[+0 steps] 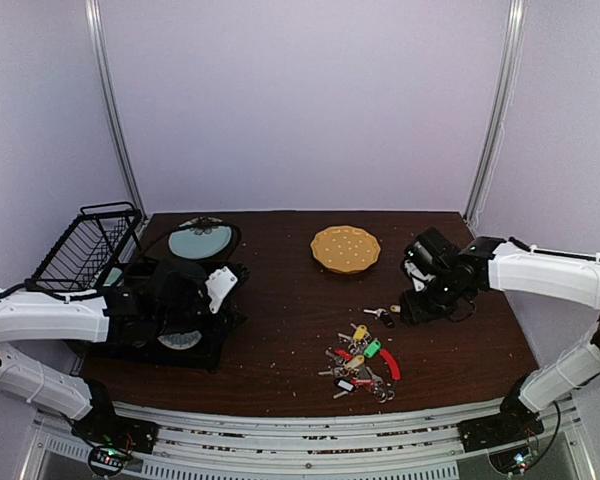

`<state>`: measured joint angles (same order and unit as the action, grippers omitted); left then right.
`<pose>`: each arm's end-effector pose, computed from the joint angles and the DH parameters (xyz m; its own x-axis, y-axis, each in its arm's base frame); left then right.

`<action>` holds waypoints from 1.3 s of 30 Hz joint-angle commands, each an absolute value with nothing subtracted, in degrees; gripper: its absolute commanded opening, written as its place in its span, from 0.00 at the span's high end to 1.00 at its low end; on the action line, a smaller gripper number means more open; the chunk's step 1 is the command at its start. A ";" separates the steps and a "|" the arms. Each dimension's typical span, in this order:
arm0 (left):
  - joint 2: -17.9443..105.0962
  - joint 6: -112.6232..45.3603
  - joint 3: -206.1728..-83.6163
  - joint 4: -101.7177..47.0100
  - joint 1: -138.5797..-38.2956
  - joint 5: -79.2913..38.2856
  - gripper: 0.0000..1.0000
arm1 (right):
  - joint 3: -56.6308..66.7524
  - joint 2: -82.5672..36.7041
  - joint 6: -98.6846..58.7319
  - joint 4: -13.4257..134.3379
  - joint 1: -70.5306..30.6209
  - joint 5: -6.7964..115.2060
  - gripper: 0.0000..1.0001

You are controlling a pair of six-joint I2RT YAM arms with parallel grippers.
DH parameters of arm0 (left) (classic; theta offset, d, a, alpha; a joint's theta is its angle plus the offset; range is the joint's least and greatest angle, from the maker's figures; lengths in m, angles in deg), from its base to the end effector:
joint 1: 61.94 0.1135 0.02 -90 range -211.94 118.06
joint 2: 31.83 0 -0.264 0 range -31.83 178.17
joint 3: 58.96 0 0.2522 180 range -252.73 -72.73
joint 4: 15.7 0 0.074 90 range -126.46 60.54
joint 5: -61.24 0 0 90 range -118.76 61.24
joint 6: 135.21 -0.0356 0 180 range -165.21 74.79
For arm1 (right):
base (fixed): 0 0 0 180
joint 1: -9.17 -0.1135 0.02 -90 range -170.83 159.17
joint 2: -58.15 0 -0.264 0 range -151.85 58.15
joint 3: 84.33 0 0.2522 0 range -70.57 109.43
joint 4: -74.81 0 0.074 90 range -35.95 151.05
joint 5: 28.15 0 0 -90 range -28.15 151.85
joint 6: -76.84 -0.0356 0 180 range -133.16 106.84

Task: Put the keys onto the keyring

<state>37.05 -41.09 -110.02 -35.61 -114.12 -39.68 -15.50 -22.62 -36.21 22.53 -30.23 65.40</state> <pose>0.1593 -0.1943 0.2159 -0.4234 0.4304 -0.7972 0.6550 0.7533 0.0588 0.2116 0.1710 0.2233 -0.8802 -0.2173 -0.4220 -0.2913 0.9492 0.1190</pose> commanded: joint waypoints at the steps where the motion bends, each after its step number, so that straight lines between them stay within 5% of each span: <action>1: 35.67 -43.33 -113.67 -31.67 -112.89 -40.16 0.46 | -16.74 -17.97 -36.77 29.50 -26.31 62.87 0.36; 4: 35.23 -41.62 -114.18 -29.03 -109.27 -37.92 0.43 | -18.76 -17.33 -37.53 34.42 -23.97 61.81 0.32; 10: 38.55 -39.60 -115.72 -27.48 -104.68 -37.75 0.43 | -19.81 -23.07 -38.42 37.26 -25.91 56.02 0.47; 23: 38.99 -39.71 -115.43 -26.76 -104.58 -34.52 0.43 | -17.98 -36.92 -39.53 23.50 -37.91 61.38 0.45; 29: 38.33 -39.88 -115.27 -26.62 -104.57 -34.56 0.43 | -17.40 -39.64 -41.09 25.63 -42.32 56.45 0.61; 39: 38.36 -39.97 -115.62 -27.02 -104.58 -33.36 0.43 | -9.99 -35.99 -38.83 21.71 -45.67 52.40 0.53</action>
